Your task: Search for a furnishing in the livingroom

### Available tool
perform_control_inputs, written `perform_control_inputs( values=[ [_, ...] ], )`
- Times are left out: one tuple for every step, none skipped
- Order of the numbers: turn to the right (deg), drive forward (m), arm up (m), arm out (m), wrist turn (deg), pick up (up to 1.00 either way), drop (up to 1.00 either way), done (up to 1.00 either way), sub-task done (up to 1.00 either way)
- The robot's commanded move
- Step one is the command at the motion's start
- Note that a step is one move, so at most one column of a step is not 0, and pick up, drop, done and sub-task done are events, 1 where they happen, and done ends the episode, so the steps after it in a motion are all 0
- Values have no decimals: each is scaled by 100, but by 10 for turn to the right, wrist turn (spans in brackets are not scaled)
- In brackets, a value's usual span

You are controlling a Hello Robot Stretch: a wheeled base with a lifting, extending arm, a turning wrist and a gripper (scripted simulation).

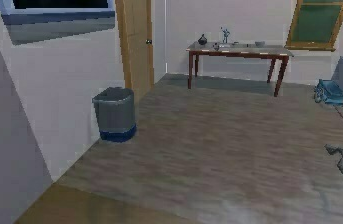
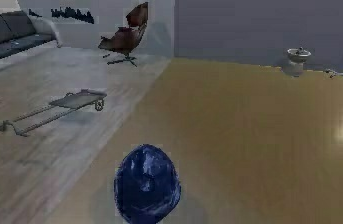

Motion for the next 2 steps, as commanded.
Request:
perform_control_inputs(
  values=[
    [240,0,0,0,0,0,0,0,0],
    [0,65,0,0,0,0,0,0,0]
  ],
)
